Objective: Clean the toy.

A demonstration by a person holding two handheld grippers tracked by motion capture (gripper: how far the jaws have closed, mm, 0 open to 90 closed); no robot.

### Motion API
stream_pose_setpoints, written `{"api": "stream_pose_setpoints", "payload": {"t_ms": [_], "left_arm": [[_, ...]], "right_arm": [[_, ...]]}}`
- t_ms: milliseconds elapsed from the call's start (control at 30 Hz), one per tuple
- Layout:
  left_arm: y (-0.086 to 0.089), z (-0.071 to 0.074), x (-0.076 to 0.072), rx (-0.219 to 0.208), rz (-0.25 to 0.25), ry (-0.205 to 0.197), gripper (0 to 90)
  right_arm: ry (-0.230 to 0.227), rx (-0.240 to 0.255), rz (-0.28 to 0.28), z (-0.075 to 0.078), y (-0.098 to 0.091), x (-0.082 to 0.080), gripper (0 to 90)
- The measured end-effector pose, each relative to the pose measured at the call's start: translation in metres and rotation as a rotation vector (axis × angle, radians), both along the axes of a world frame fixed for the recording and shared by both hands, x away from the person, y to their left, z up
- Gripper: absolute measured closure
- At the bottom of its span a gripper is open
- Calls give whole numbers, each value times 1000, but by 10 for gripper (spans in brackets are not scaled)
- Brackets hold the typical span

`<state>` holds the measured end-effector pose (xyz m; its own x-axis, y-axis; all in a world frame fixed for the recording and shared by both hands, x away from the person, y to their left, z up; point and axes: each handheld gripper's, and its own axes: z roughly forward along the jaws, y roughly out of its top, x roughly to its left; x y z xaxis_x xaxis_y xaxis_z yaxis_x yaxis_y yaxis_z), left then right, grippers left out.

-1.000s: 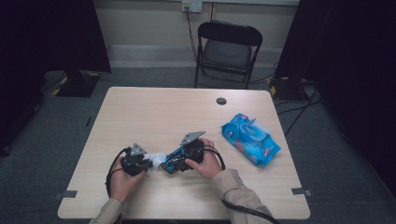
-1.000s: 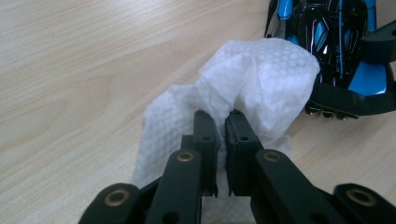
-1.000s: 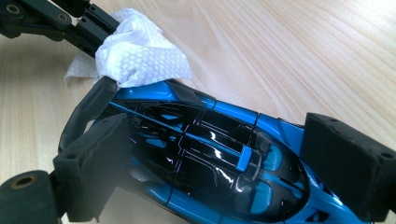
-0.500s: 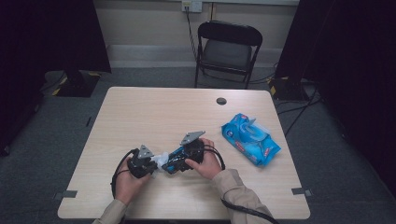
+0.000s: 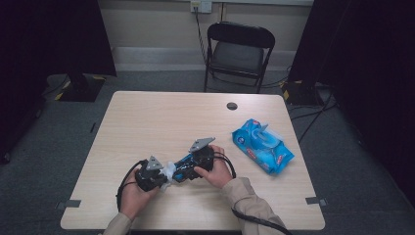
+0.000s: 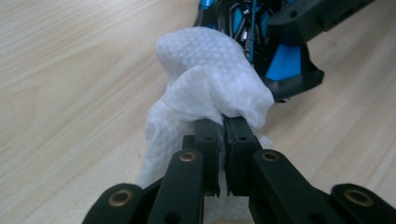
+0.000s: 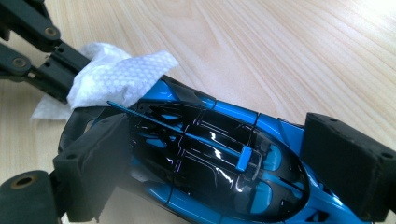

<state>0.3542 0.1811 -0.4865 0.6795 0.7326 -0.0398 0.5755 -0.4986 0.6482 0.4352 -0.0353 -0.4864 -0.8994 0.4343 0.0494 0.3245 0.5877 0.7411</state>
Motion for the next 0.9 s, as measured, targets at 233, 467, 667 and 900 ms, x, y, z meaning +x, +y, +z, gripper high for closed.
{"api": "stream_pose_setpoints", "payload": {"t_ms": [233, 467, 667, 900], "left_arm": [[-4, 1, -7, -4, -24, 21, 859], [-12, 2, -14, -8, -59, 35, 860], [-17, 2, -16, -17, -74, 49, 860], [-23, 3, -19, -16, -94, 52, 860]], "right_arm": [[-2, 2, -1, 0, 0, 0, 80], [-2, 2, -1, 0, 0, 0, 80], [-2, 0, 0, 0, 0, 0, 80], [-1, 1, 0, 0, 0, 0, 80]]}}
